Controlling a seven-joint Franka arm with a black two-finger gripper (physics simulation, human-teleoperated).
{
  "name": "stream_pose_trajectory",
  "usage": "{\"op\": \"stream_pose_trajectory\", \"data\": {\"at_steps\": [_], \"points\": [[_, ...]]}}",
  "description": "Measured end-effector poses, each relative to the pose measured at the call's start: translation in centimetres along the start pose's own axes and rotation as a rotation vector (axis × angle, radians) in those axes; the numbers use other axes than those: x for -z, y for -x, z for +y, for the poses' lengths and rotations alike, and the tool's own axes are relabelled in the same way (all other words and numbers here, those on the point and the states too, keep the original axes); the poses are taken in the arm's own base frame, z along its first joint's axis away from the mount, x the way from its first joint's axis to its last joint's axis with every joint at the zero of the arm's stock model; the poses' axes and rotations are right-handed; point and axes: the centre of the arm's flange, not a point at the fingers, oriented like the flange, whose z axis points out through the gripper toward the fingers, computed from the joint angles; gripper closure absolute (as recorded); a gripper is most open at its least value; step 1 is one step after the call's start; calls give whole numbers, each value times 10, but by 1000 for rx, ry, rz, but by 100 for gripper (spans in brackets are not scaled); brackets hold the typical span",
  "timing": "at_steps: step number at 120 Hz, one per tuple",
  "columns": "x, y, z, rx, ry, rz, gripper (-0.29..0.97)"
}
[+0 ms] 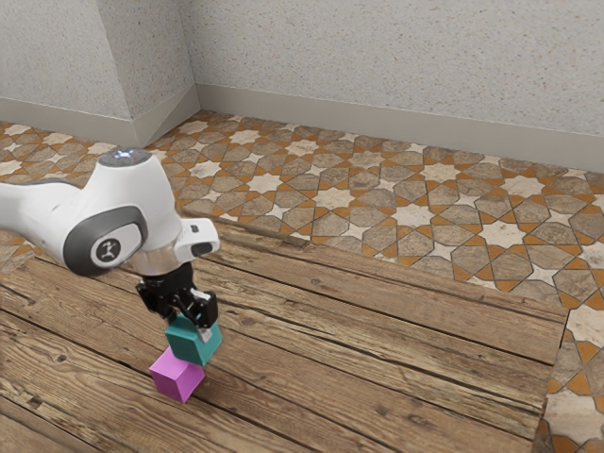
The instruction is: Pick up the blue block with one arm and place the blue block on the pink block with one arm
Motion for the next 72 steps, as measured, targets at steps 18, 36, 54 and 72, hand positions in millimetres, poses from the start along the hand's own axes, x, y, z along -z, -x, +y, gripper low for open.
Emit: {"op": "stream_pose_trajectory", "data": {"at_steps": [18,36,54,72], "points": [[2,6,-10,-18,-21,0,37],[3,15,-22,-20,-22,-6,38],[0,23,-30,-23,-27,-16,38],[-2,24,-35,-28,-41,-23,38]]}}
